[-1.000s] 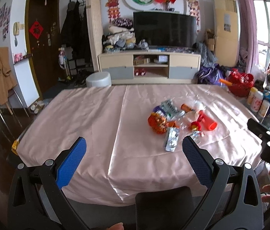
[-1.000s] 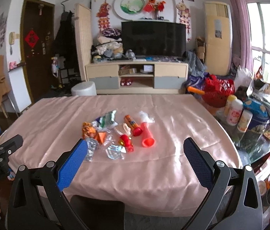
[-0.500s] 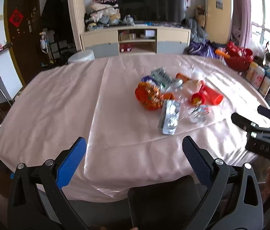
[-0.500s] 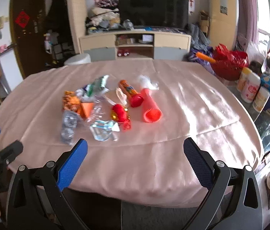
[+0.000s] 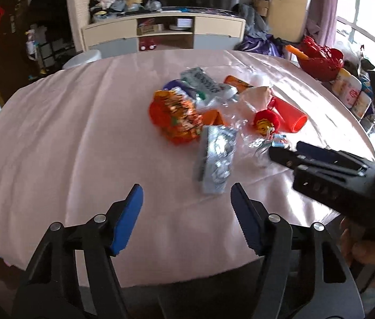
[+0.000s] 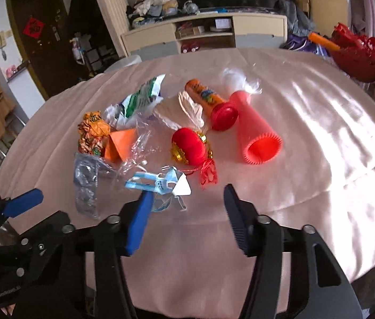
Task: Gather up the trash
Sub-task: 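Grasp the silver blister pack with left tool while right tool grasps the clear wrapper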
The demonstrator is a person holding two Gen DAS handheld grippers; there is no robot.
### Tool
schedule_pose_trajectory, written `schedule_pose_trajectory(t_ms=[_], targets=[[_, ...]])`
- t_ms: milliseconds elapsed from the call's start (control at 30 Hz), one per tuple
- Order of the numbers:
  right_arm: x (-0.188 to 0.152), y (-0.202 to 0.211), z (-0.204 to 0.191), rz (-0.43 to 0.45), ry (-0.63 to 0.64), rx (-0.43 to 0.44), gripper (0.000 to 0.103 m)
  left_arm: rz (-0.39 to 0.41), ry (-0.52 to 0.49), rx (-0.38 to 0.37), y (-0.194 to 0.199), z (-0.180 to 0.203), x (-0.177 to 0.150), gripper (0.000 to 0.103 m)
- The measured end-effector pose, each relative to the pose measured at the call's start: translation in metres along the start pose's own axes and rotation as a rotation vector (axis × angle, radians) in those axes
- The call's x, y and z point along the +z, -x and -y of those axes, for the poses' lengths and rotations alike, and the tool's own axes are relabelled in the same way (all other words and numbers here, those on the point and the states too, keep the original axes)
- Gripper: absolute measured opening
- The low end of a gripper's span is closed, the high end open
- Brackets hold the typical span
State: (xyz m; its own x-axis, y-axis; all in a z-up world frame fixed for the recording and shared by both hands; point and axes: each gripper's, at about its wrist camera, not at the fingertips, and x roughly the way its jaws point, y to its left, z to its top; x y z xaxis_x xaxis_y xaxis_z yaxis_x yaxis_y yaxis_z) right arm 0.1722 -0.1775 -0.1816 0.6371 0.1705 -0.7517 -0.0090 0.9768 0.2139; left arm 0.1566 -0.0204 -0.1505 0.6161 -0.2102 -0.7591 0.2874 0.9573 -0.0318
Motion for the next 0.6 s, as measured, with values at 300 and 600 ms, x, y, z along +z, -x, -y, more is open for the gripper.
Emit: schedule_pose_trajectory(t_ms=[300, 600], targets=[[-0.005, 0.011, 0.003, 0.019, 0.026, 0.014, 0.008, -0.032, -0.019, -0.051, -0.033, 0.015, 0.014, 0.043], [-0.005, 0.035, 0.005, 0.045, 0.039, -0.011, 0.008, 0.001, -0.015, -0.055, -0.012, 0.015, 0.007, 0.034]])
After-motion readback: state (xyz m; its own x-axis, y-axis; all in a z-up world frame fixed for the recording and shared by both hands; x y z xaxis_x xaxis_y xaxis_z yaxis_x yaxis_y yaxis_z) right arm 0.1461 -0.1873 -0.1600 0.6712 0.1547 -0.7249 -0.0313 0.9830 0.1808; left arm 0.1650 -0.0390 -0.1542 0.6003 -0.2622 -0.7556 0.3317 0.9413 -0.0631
